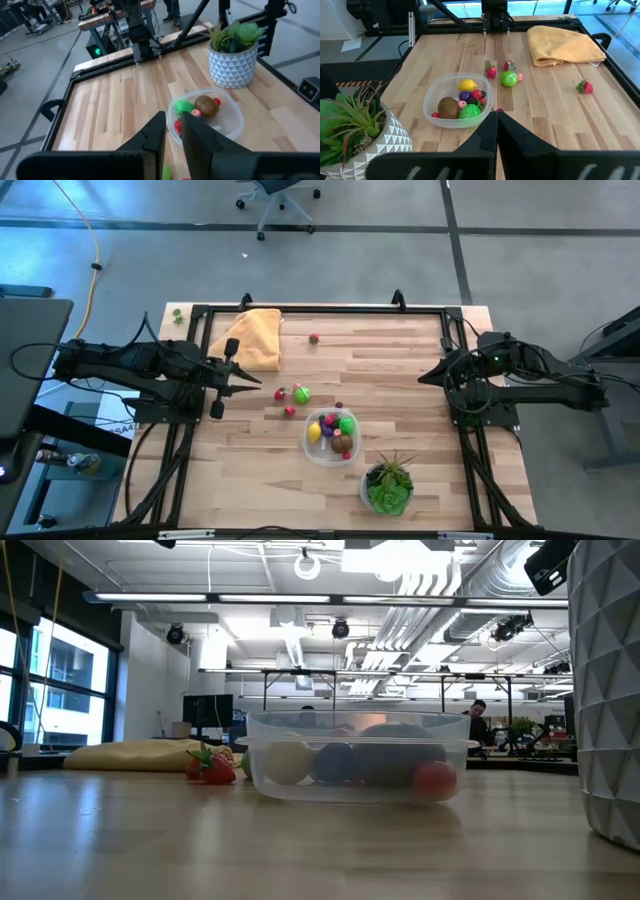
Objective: Pick and placing Produce into tupperware
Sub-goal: Put the red strawberry into the transparent bin
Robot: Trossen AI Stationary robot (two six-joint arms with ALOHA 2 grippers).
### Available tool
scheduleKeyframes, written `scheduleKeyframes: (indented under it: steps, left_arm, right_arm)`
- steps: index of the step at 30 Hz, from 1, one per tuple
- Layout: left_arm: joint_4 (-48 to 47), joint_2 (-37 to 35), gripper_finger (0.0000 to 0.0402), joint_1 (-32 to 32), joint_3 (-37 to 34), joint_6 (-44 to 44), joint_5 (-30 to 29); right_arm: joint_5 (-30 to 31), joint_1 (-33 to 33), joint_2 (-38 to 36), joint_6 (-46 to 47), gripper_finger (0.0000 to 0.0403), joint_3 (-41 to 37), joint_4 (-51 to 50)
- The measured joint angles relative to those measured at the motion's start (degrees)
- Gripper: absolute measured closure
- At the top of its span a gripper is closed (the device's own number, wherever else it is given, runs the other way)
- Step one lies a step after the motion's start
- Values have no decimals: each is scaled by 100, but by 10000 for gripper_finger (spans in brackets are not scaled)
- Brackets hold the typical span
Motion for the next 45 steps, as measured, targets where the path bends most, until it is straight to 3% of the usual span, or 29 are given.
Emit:
scheduleKeyframes:
  steps: [7, 14, 22, 32, 35, 45]
  left_arm:
    - [-78, 328, 350, 88, 0, -512, 98]
    - [-961, 1079, 350, 1329, 550, -864, 1115]
    - [-1670, 2347, 350, 2293, 1099, -1966, 1356]
    - [-1994, 4108, 351, 2326, 1445, -1753, 1447]
    - [-2175, 4333, 351, 2326, 1464, -1383, 1627]
    - [-2512, 4423, 350, 2224, 1414, -1071, 1137]
  right_arm:
    - [2, 1, 0, -3, 402, 0, 0]
    - [15, 0, 1, -4, 402, 0, 0]
    - [15, 0, 1, 1, 402, 0, 0]
    - [13, 1, 1, -5, 402, 0, 0]
    - [11, 0, 0, -2, 402, 0, 0]
    - [-2, 2, 2, -6, 402, 0, 0]
